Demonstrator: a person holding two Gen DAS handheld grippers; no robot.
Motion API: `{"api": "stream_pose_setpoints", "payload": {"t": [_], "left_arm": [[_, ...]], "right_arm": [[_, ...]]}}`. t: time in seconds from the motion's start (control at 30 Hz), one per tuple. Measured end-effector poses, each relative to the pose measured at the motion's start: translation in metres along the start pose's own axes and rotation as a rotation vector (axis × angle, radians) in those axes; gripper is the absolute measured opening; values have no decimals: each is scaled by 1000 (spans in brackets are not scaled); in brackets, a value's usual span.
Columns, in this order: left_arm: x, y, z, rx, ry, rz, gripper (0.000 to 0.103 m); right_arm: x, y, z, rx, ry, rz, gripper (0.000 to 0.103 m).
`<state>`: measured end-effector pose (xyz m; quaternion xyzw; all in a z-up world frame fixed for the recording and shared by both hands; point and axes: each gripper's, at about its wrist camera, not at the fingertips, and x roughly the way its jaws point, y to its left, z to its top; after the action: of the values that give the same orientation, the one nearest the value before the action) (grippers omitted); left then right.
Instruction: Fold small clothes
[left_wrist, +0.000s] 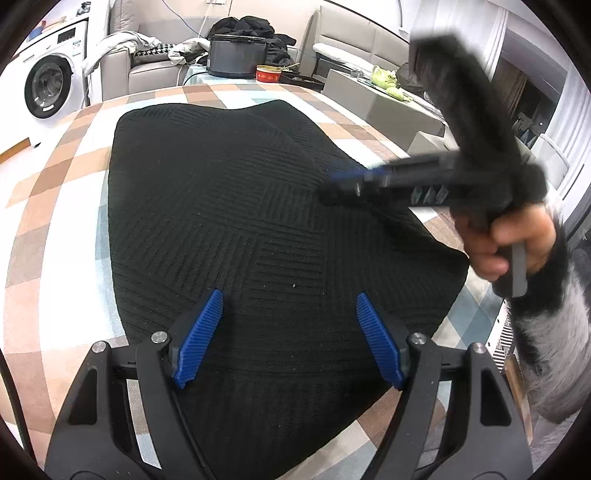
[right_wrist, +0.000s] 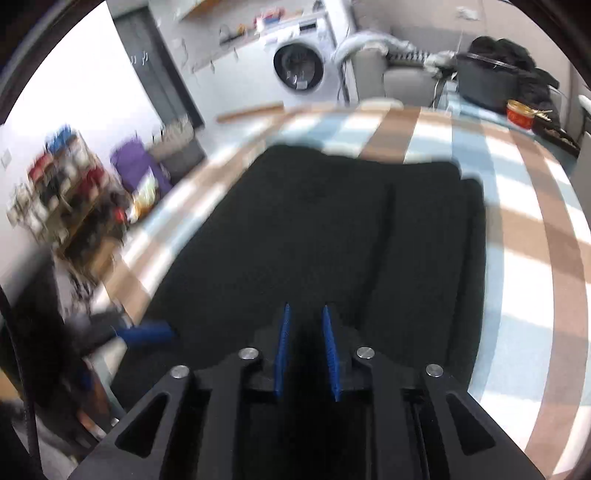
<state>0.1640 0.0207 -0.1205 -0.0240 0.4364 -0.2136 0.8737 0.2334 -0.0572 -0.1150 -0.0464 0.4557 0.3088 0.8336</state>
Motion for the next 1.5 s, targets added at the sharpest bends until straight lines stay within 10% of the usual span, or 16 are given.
{"api": "stream_pose_setpoints", "payload": {"t": [0.1, 0.27, 0.6, 0.7, 0.8, 1.5], "left_arm": [[-10, 4, -2, -14, -13, 12, 73], [-33, 33, -7, -116, -71, 49, 73], [-30, 87, -20, -311, -46, 140, 71], [-26, 91, -22, -303, -52, 88, 36], [-17, 91, -18, -288, -66, 76, 32], [27, 128, 46, -296, -71, 130, 31]], "right_arm": [[-2, -13, -14, 36, 2, -15, 21], [-50, -42, -36, 187, -133, -23, 56], [-49, -56, -86, 287, -98, -59, 56], [-48, -50, -87, 272, -96, -52, 46], [-42, -41, -87, 231, -94, -51, 28], [-13, -69, -34, 289, -112, -171, 22]]}}
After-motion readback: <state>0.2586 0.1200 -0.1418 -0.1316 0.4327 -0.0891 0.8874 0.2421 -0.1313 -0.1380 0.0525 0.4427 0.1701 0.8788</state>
